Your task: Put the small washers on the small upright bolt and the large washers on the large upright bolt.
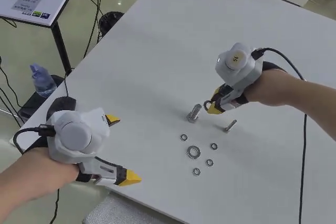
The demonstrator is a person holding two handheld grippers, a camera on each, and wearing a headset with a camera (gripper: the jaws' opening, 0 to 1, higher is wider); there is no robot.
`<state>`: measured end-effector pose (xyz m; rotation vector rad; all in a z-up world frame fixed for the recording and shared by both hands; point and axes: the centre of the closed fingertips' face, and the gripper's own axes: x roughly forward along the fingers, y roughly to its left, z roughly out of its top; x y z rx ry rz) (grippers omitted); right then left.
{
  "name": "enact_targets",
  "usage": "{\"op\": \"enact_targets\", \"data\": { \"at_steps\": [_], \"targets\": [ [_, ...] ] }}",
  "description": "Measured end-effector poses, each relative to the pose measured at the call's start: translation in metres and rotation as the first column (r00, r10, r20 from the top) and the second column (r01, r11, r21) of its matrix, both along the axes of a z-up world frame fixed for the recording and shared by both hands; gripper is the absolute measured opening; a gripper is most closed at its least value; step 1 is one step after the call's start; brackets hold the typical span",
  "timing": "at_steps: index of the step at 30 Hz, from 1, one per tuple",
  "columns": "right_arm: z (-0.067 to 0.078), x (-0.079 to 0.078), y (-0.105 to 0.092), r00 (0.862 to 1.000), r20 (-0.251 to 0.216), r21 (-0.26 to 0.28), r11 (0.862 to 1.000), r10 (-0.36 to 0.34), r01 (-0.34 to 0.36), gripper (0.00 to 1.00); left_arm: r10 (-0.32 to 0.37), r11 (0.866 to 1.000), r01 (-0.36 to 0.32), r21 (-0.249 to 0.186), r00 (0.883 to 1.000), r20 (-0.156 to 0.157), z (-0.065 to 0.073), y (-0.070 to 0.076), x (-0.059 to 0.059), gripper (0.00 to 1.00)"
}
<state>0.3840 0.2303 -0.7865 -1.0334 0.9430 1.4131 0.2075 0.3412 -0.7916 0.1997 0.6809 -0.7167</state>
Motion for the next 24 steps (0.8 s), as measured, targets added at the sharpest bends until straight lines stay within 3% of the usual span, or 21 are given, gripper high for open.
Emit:
{"op": "enact_targets", "data": {
  "at_steps": [16, 24],
  "targets": [
    [-0.011, -0.002, 0.018, 0.999, 0.003, -0.025, 0.999, 0.034, -0.034, 0.21, 0.007, 1.0, -0.007, 0.002, 1.0, -0.017, -0.004, 0.005, -0.005, 0.86],
    [-0.016, -0.002, 0.022, 0.999, 0.002, -0.042, 0.998, 0.043, -0.043, 0.21, 0.004, 1.0, -0.004, 0.01, 1.0, -0.008, -0.002, 0.01, -0.005, 0.85]
  ]
}}
